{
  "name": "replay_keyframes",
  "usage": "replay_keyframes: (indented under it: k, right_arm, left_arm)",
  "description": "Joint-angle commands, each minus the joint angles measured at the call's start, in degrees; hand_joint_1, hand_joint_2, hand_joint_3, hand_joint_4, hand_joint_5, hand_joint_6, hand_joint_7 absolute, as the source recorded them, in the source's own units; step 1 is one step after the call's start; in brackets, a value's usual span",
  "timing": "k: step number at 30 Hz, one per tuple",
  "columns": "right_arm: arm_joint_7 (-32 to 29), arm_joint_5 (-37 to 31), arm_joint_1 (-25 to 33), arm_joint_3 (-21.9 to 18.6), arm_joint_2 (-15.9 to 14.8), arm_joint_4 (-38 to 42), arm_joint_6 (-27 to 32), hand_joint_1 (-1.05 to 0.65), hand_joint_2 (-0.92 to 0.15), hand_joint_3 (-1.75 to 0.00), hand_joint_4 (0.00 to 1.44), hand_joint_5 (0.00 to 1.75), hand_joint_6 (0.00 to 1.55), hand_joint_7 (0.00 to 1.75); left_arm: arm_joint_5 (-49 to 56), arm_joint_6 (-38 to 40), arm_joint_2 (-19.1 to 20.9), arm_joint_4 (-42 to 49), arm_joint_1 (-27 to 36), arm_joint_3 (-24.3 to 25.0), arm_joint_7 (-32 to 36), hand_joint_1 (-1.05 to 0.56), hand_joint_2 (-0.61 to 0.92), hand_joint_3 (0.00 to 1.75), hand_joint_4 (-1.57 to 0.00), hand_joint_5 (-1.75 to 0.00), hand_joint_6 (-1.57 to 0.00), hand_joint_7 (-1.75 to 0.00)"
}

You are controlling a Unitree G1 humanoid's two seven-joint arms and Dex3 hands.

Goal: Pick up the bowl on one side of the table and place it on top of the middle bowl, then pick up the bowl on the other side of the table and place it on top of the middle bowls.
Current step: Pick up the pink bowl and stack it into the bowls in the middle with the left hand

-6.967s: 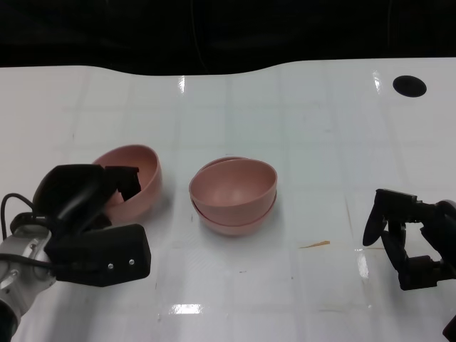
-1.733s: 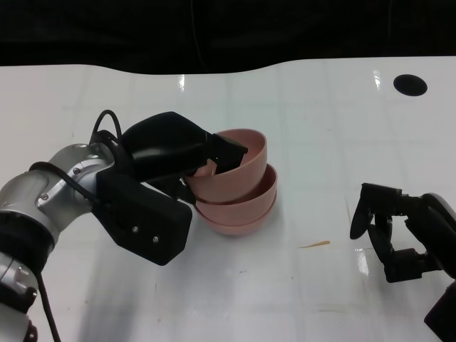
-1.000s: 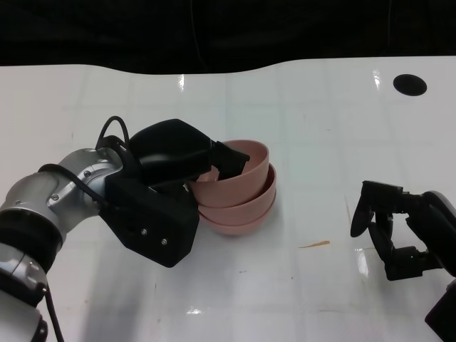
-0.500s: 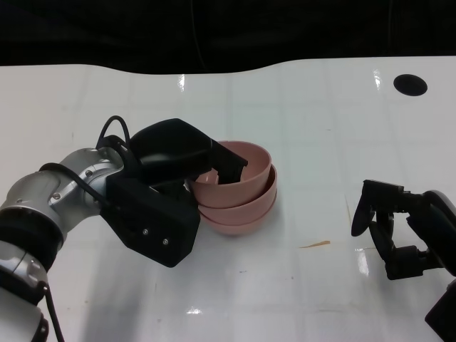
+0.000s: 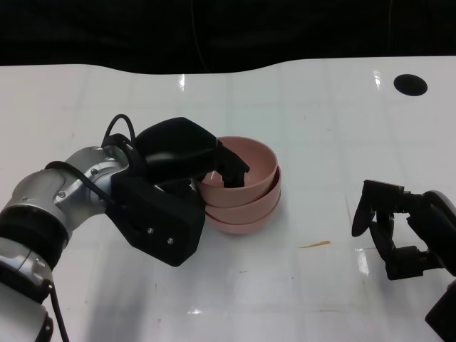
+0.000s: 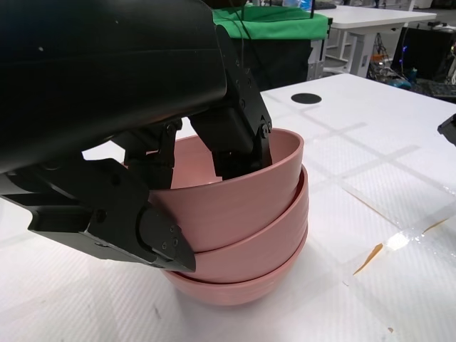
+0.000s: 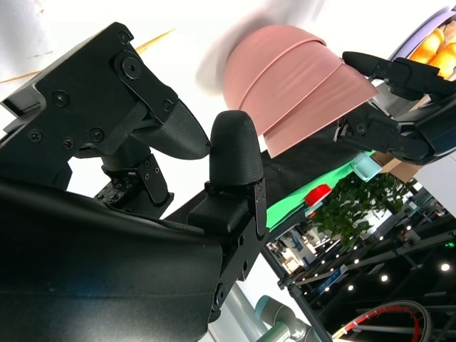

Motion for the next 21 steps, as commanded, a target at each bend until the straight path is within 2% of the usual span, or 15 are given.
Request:
replay_keyframes:
  k: [1, 3, 7, 8, 10, 11, 12, 15, 17, 18, 20, 21]
  right_arm:
    - [-0.1, 0.3, 0.3, -0.4, -1.1, -0.1, 0.1, -0.02, -0.38, -1.51, 0.90, 1.75, 0.67, 1.72]
    - [-0.1, 0.2, 0.4, -0.3, -1.2, -0.4, 0.3, -0.02, -0.38, -1.51, 0.90, 1.75, 0.67, 1.72]
    - [-0.2, 0.1, 0.4, -0.3, -1.2, -0.4, 0.3, -0.01, -0.38, -1.50, 0.90, 1.75, 0.67, 1.72]
    - [-0.4, 0.0, 0.4, -0.3, -1.2, -0.4, 0.1, -0.01, -0.38, -1.50, 0.90, 1.75, 0.66, 1.72]
    - [-0.6, -0.2, 0.4, -0.4, -1.2, -0.4, 0.0, -0.01, -0.38, -1.50, 0.90, 1.75, 0.67, 1.72]
    - [-0.7, -0.3, 0.4, -0.4, -1.2, -0.4, 0.1, -0.01, -0.38, -1.50, 0.90, 1.75, 0.67, 1.71]
    - [-0.7, -0.3, 0.5, -0.4, -1.1, -0.5, 0.2, -0.01, -0.38, -1.50, 0.90, 1.75, 0.67, 1.71]
    - [-0.5, 0.1, 0.3, -0.3, -1.0, -0.1, 0.1, -0.02, -0.38, -1.50, 0.90, 1.75, 0.67, 1.71]
    - [-0.5, 0.1, 0.2, -0.3, -1.0, 0.1, -0.1, -0.02, -0.38, -1.51, 0.91, 1.75, 0.67, 1.71]
    - [-0.6, -0.1, 0.3, -0.3, -1.1, 0.1, -0.1, -0.02, -0.39, -1.51, 0.91, 1.75, 0.67, 1.71]
    - [-0.8, -0.2, 0.4, -0.3, -1.0, -0.1, 0.0, -0.02, -0.39, -1.51, 0.91, 1.75, 0.67, 1.71]
    - [-0.8, -0.2, 0.4, -0.3, -1.0, -0.1, 0.0, -0.02, -0.39, -1.51, 0.91, 1.75, 0.67, 1.71]
  left_arm:
    - [0.3, 0.0, 0.2, 0.4, -1.2, -0.5, 0.0, -0.05, 0.92, 0.08, -0.90, -1.25, -1.09, -0.35]
    - [0.8, 0.4, 0.2, 0.3, -1.2, -0.7, 0.4, -0.02, 0.92, 0.03, -0.84, -1.35, -1.12, -0.30]
    - [1.1, 0.4, 0.4, 0.1, -1.1, -0.9, 0.8, -0.02, 0.92, 0.02, -0.85, -1.29, -1.17, -0.22]
    - [1.2, 0.0, 0.5, 0.1, -1.2, -0.9, 1.2, -0.03, 0.92, 0.01, -0.88, -1.22, -1.18, -0.21]
    - [1.3, -0.6, 0.7, 0.2, -1.3, -0.9, 1.6, -0.06, 0.92, 0.03, -1.04, -0.66, -1.19, -0.10]
    - [1.3, -0.8, 0.8, 0.3, -1.3, -0.9, 1.7, -0.09, 0.92, 0.06, -1.10, -0.48, -1.19, -0.06]
    - [1.3, -1.0, 0.8, 0.4, -1.4, -0.9, 1.9, -0.10, 0.92, 0.08, -1.13, -0.38, -1.20, -0.04]
    - [1.8, -1.2, 1.2, 0.4, -1.6, -1.0, 2.3, -0.21, 0.92, 0.13, -1.15, -0.24, -1.18, -0.02]
    - [2.2, -1.1, 1.5, 0.1, -1.7, -1.0, 2.5, -0.39, 0.92, 0.20, -1.16, -0.19, -1.16, 0.00]
    - [2.8, -1.0, 1.8, -0.4, -1.6, -1.0, 3.3, -0.43, 0.92, 0.22, -1.17, -0.18, -1.15, 0.00]
    - [3.9, -1.1, 2.1, -0.8, -1.5, -1.2, 5.2, -0.71, 0.92, 0.42, -1.15, -0.10, -1.11, 0.00]
    - [4.6, -1.1, 2.3, -0.9, -1.5, -1.4, 6.3, -0.76, 0.92, 0.45, -1.14, -0.08, -1.10, 0.00]
